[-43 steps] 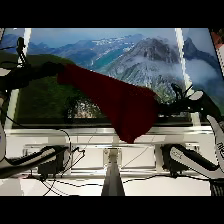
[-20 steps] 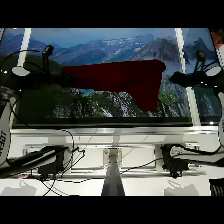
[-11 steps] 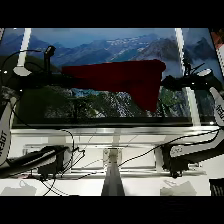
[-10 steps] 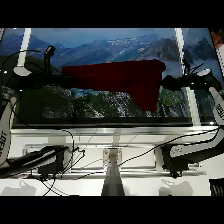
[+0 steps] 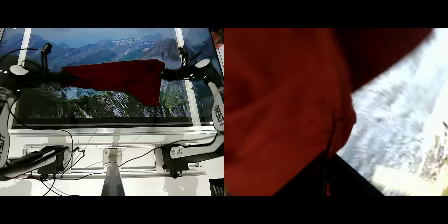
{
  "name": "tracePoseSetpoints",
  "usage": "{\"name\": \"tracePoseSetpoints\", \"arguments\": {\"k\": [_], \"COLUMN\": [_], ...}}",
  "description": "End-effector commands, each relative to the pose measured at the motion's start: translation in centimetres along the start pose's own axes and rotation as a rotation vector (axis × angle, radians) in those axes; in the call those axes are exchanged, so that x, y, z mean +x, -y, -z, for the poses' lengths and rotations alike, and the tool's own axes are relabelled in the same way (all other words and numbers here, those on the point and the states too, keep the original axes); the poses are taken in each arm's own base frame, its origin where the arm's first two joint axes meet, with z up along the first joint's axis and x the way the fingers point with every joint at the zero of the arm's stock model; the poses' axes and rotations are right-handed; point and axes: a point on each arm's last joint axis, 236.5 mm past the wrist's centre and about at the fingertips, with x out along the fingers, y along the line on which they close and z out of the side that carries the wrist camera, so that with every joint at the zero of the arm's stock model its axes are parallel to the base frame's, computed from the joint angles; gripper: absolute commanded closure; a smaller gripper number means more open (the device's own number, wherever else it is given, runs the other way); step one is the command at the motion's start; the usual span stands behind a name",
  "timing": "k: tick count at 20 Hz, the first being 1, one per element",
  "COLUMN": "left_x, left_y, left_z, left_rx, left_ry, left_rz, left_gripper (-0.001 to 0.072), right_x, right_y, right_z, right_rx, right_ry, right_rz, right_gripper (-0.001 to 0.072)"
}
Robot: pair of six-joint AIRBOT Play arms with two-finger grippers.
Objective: Fold the clothes and pants, and hang the long-sleeved shirts on hangers.
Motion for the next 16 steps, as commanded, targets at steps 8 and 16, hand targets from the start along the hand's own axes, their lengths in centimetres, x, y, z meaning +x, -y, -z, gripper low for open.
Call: {"name": "tracePoseSetpoints", "arguments": {"k": [8, 16], "left_x": [-24.9, -49.5], "left_y": [7.6, 22.4], "left_z": [-14.1, -12.2], "left_rx": [0.261, 0.459], "left_ry": [0.705, 1.565], "left_rz": [-0.405, -0.790], "left_gripper": [0.0694, 0.0695], "right_x": [-35.5, -55.6], "right_y": [-18.4, -29.9], "right_z": [-10.2, -2.3], "right_rx": [-0.499, -0.656], "right_ry": [0.878, 1.472], "right_rz": [0.256, 0.357], "right_gripper": [0.0704, 0.0704]}}
